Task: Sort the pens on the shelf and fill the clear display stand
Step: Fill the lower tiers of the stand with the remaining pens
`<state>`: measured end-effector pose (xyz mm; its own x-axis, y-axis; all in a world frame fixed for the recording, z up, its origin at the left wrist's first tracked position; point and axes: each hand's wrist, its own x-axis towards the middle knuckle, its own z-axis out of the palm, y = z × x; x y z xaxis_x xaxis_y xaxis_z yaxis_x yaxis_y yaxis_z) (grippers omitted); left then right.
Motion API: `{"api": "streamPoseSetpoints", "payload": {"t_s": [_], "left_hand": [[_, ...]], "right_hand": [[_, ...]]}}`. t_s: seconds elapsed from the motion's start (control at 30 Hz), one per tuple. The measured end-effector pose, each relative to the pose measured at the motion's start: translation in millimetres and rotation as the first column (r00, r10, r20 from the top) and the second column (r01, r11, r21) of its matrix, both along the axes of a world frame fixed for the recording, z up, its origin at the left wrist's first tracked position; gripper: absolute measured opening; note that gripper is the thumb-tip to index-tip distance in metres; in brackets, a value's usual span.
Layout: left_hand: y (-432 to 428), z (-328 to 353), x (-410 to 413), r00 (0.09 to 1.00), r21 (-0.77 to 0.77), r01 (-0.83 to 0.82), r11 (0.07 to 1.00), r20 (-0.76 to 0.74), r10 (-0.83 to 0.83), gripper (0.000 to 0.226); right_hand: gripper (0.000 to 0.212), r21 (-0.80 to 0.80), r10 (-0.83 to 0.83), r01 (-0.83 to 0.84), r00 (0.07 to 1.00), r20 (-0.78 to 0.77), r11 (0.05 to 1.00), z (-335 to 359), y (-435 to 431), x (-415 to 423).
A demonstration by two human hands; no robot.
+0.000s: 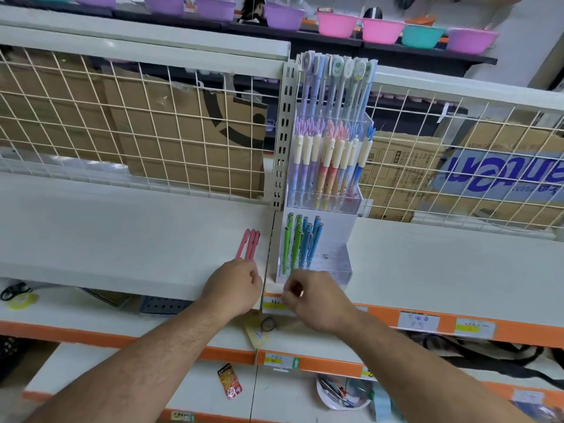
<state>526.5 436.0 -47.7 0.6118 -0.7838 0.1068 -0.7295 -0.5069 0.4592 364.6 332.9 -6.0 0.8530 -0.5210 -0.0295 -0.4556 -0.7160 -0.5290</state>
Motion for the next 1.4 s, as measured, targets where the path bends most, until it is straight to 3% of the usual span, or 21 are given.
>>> {"api": "streamPoseSetpoints", "payload": {"t_s": [0.17, 0.27, 0.47, 0.63, 0.8, 0.97, 1.1, 1.23, 1.4], "left_hand": [[9, 2, 25, 0.996, -0.023, -0.093, 0.995, -0.008, 0.093, 0.014], [8, 5, 41, 0.983, -0.024, -0.128, 0.992, -0.133, 0.123, 0.019], [3, 11, 67, 0.952, -0.029, -0.135, 0.990, -0.280, 0.122, 0.017], [-14, 19, 80, 0.962, 0.008, -0.095, 0.995, -0.256, 0.094, 0.012], [-34, 29, 81, 0.988, 0.170, -0.039, 0.985, -0.140, 0.063, 0.037], [-44, 31, 84, 0.994, 0.244, -0.032, 0.969, -0.092, 0.056, 0.030], [-44, 42, 90, 1.000, 0.340, 0.026, 0.940, -0.013, -0.023, 0.034], [-43, 46, 97, 0.998, 0.413, 0.056, 0.909, -0.038, -0.044, 0.009], [-40, 48, 97, 0.984, 0.544, 0.155, 0.825, -0.012, -0.177, 0.051]], "right_hand": [[0.023, -0.006, 0.091, -0.090, 0.996, 0.016, 0.996, -5, 26, 29], [0.030, -0.036, 0.092, -0.091, 0.996, 0.008, 0.995, -5, 37, 52], [0.017, -0.056, -0.033, 0.028, 0.995, -0.091, 0.998, -5, 45, 94], [0.018, -0.090, -0.118, 0.103, 0.977, -0.177, 0.991, -3, 41, 113], [0.023, -0.153, -0.156, 0.125, 0.965, -0.210, 0.980, 4, 35, 119], [0.010, -0.149, -0.226, 0.196, 0.949, -0.220, 0.969, 2, 30, 128], [0.013, -0.123, -0.247, 0.223, 0.939, -0.240, 0.967, -3, 31, 132], [0.006, -0.091, -0.265, 0.250, 0.938, -0.222, 0.964, -7, 32, 140], [0.021, -0.059, -0.265, 0.259, 0.942, -0.207, 0.964, -13, 33, 143]]}}
